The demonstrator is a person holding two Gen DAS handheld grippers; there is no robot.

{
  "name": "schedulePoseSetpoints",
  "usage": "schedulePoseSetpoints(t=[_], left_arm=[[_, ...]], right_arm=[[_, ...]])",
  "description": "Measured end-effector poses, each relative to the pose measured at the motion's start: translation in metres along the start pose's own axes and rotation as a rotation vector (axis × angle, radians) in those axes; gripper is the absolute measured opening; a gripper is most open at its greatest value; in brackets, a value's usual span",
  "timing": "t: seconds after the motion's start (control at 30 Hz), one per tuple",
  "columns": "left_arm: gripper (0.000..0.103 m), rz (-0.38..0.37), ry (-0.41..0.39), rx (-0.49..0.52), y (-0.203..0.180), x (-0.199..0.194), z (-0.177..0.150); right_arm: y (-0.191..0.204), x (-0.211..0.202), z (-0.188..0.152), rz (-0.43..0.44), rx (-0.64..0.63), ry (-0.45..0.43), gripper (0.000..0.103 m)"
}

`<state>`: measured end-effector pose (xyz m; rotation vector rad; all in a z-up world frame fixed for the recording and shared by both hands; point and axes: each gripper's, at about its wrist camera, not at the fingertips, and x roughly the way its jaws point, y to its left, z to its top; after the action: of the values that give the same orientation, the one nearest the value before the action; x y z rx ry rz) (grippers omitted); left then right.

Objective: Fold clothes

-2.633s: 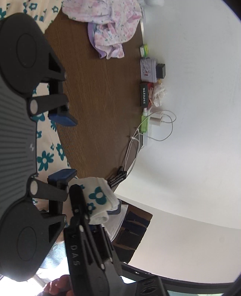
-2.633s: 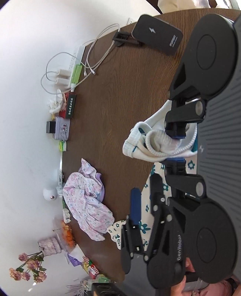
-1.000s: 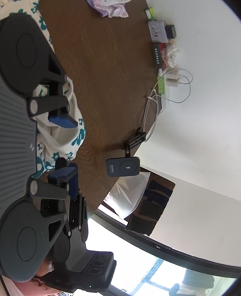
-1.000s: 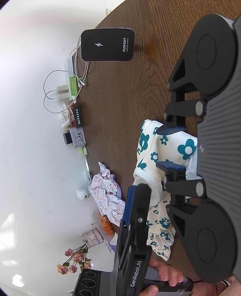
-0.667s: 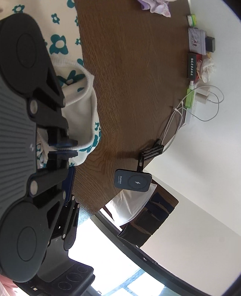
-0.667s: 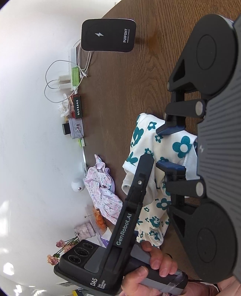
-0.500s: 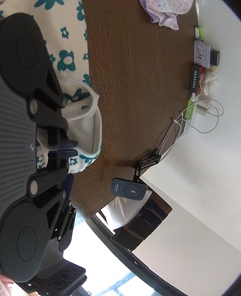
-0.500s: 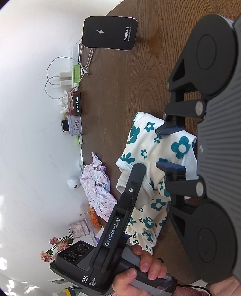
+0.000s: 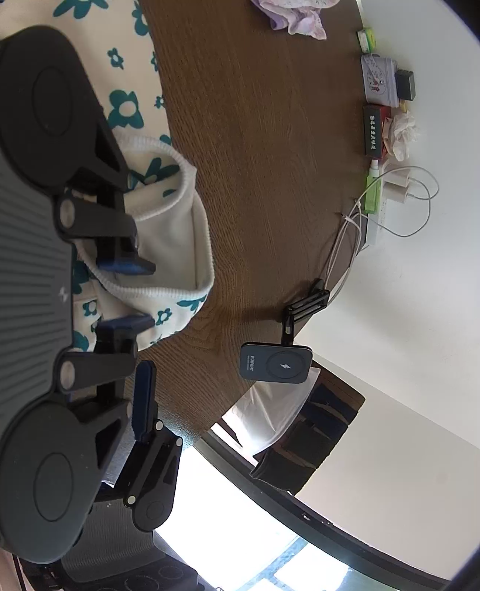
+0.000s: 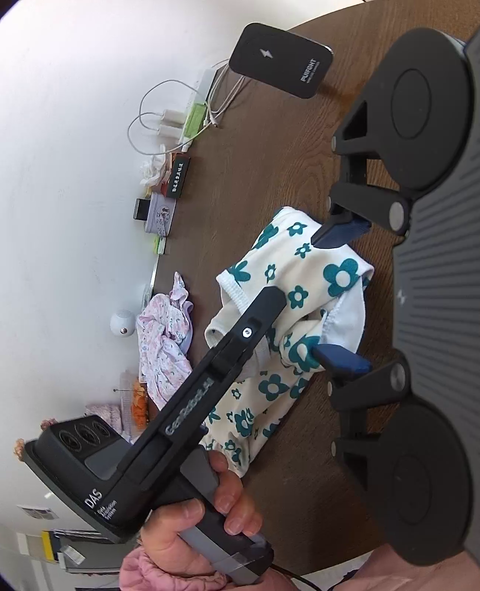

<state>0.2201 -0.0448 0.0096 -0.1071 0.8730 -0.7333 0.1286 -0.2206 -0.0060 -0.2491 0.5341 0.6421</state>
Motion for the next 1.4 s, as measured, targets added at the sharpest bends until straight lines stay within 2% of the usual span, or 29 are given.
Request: schedulePoseSetpoints(t=[0.1,0.3,0.37,0.47,0.5,0.57,0.6,0.63,0.77,0.93,1.0,1.03,1.07,1.1,1.17,1.2,1.33,1.37,1.4], left_arm=[[0.003,-0.014,0.003,-0.029,0.006,-0.001,-0.003],[0.003,-0.001,-0.003,-0.082,0.022,-0.012,-0.014],[0.003,-0.001,-0.006,-0.092,0.024,-0.013,-0.018],[0.003,-0.002,-0.007,-0.096,0.024,-0.013,-0.023],[0.003,-0.002,-0.007,-0.099,0.025,-0.012,-0.024],[0.003,-0.002,-0.008,-0.104,0.025,-0.012,-0.027],[0.003,-0.001,-0.009,-0.108,0.025,-0.011,-0.028],[0.003,-0.001,-0.011,-0.112,0.026,-0.010,-0.029],[0.003,0.006,-0.021,-0.126,0.026,-0.010,-0.032],[0.003,0.002,-0.029,-0.128,0.028,-0.010,-0.034],[0.003,0.014,-0.034,-0.101,0.022,-0.012,-0.033],[0.004,0.018,-0.044,-0.085,0.018,-0.015,-0.033],[0.014,0.020,-0.060,-0.070,0.014,-0.019,-0.032],[0.019,0.024,-0.081,-0.058,0.011,-0.025,-0.031],[0.040,0.037,-0.133,-0.037,0.006,-0.036,-0.029],[0.045,0.043,-0.159,-0.027,0.004,-0.041,-0.029],[0.046,0.077,-0.205,-0.040,0.009,-0.051,-0.022],[0.049,0.083,-0.216,-0.049,0.011,-0.052,-0.020],[0.052,0.093,-0.229,-0.046,0.011,-0.054,-0.018]], right_arm=[[0.012,0.010,0.002,0.015,-0.050,0.010,0.058],[0.016,0.018,0.001,0.045,-0.064,0.045,0.060],[0.007,0.009,0.005,0.084,-0.026,0.025,0.060],[-0.024,-0.005,0.015,0.110,0.105,-0.043,0.060],[-0.035,-0.007,0.018,0.110,0.157,-0.061,0.058],[-0.056,-0.001,0.025,0.114,0.248,-0.078,0.040],[-0.062,0.007,0.027,0.120,0.272,-0.075,0.025],[-0.064,0.017,0.030,0.121,0.280,-0.062,0.020],[-0.065,0.059,0.032,0.105,0.287,0.009,0.017],[-0.049,0.067,0.025,0.047,0.246,0.026,0.017],[-0.043,0.066,0.024,0.025,0.217,0.022,0.017],[-0.043,0.066,0.025,0.023,0.215,0.021,0.018],[-0.045,0.064,0.026,0.028,0.231,0.015,0.018],[-0.049,0.059,0.027,0.041,0.262,0.001,0.022],[-0.059,0.048,0.027,0.069,0.331,-0.036,0.030],[-0.063,0.041,0.027,0.074,0.352,-0.054,0.035],[-0.077,0.022,0.021,0.070,0.429,-0.071,0.062],[-0.082,0.019,0.017,0.076,0.463,-0.062,0.067],[-0.088,0.019,0.013,0.089,0.501,-0.048,0.077]])
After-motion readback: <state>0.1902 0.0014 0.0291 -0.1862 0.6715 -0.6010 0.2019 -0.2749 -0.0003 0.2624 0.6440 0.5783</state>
